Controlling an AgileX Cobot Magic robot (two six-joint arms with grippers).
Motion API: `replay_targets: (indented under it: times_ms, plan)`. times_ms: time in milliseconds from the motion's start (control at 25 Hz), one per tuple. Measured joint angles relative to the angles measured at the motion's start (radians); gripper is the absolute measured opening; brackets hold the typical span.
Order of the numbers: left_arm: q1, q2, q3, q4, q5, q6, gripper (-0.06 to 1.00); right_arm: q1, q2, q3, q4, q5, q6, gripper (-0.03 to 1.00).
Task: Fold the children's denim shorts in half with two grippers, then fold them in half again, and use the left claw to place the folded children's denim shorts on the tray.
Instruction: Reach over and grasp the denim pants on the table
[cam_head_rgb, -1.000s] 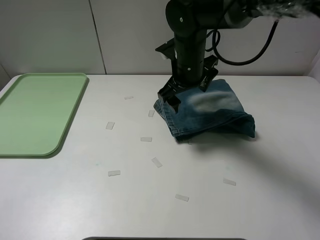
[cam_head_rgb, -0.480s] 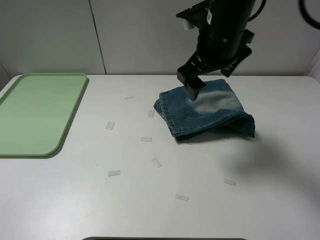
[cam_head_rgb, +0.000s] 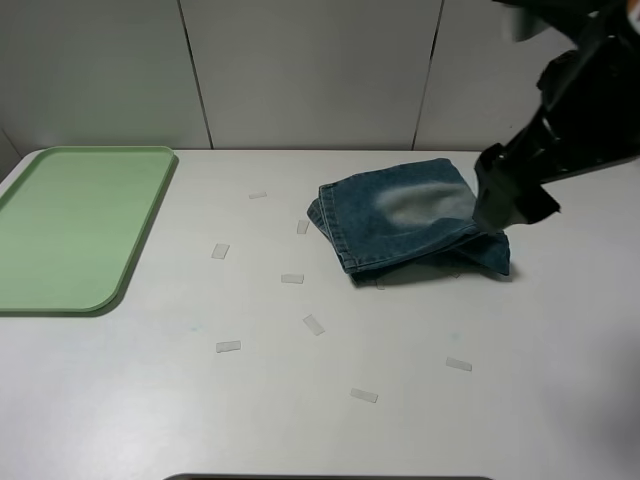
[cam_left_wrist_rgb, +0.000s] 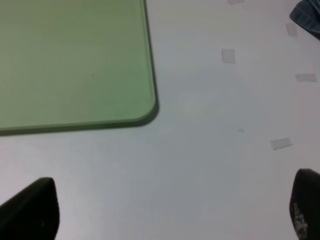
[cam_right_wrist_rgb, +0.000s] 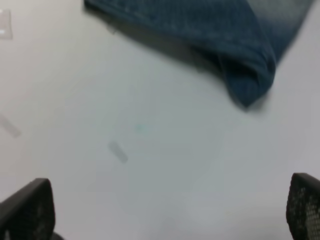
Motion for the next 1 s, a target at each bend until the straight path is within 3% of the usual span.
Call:
replay_targets:
  times_ms: [280,400,800,1000]
  plan:
    - [0.000,0.000,0.000,0.000,0.000,0.000,0.91,0.000,-0.254,0.173,0.001,0.002,0.000,0.70]
    - [0.000,0.000,0.000,0.000,0.000,0.000,0.91,-0.046,-0.357,0.233,0.019,0.000,0.000,0.70]
    - [0.000,0.000,0.000,0.000,0.000,0.000,0.91,-0.465,-0.754,0.406,0.116,-0.082,-0.054,0.70]
    - [0.000,0.000,0.000,0.000,0.000,0.000,0.91,-0.584,-0.980,0.516,0.179,-0.150,-0.079,0.70]
